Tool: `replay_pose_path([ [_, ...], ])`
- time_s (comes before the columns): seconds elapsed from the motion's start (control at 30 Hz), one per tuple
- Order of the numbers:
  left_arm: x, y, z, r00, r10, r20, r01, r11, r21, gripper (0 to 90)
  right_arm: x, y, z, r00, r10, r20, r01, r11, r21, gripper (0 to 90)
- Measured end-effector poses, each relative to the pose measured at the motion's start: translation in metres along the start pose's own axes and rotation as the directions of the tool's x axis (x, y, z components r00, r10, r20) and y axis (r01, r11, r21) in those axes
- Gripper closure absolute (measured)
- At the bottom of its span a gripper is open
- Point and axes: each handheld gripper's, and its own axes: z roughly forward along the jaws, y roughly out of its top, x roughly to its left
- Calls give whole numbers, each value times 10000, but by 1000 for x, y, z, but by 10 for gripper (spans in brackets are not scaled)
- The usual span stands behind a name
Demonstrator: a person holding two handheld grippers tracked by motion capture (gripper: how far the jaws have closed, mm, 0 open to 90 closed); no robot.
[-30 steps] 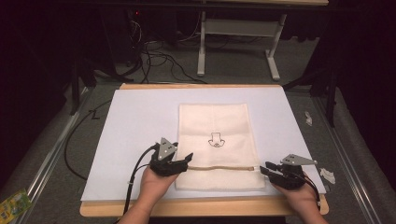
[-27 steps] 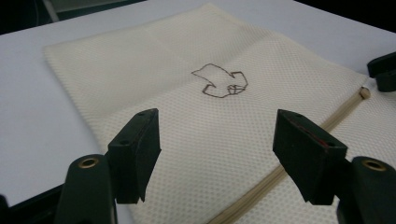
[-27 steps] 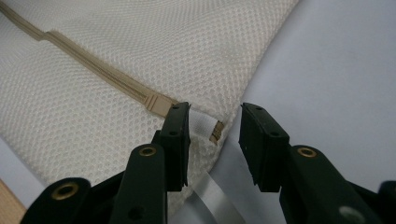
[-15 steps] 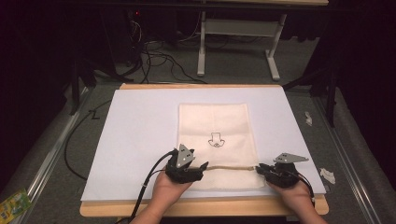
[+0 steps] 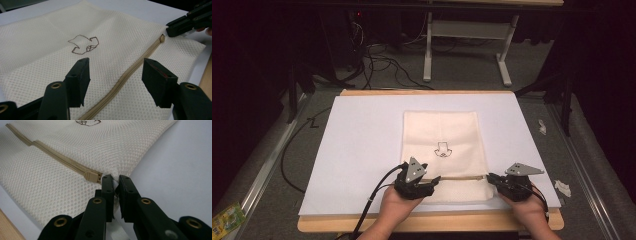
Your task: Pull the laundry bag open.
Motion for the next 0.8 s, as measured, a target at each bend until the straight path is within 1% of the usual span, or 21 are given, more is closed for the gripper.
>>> replay_pose_path([
  [0.07, -2, 1, 5, 10000, -67, -10, 67, 10000, 53, 399, -1, 1, 0, 10000, -8, -52, 8, 10000, -14, 844],
  [0.1, -3, 2, 8, 9998, -192, 87, 191, 9998, 31, 409, -1, 1, 0, 10000, 6, -62, -6, 10000, -27, 844],
  [0.13, -5, 3, 9, 9997, -219, 143, 218, 9998, 38, 421, 0, 1, 0, 10000, 27, -58, -27, 10000, -26, 844],
  [0.17, -9, 4, 12, 9996, -140, 237, 138, 9999, 86, 420, 0, 2, 0, 10000, -48, -15, 48, 10000, -50, 844],
  [0.23, -16, 7, 17, 9995, 69, 324, -77, 9997, 250, 408, 1, 3, 0, 10000, -7, 0, 7, 9999, -107, 844],
  [0.37, -27, 11, 26, 9989, 218, 423, -226, 9996, 191, 394, 2, 5, -1, 10000, -18, 61, 20, 9995, -324, 844],
  [0.47, -31, 12, 32, 9979, 45, 646, -62, 9997, 248, 400, 3, 6, -2, 10000, 56, 69, -53, 9990, -437, 845],
  [0.53, -35, 14, 36, 9972, 38, 742, -51, 9998, 170, 430, 4, 7, -4, 9999, 137, 43, -135, 9987, -495, 846],
  [0.6, -38, 15, 39, 9960, -22, 889, 8, 9999, 166, 463, 4, 7, -4, 10000, 87, 49, -84, 9985, -548, 846],
  [0.67, -42, 17, 43, 9932, -139, 1160, 105, 9995, 304, 481, 5, 7, -4, 10000, 40, 48, -38, 9985, -542, 845],
  [0.7, -44, 17, 45, 9923, -166, 1227, 125, 9994, 336, 506, 4, 7, -4, 10000, 11, 43, -9, 9984, -563, 845],
  [0.8, -49, 19, 51, 9921, -138, 1251, 97, 9994, 339, 536, 5, 7, -5, 10000, 17, 18, -16, 9980, -628, 846],
])
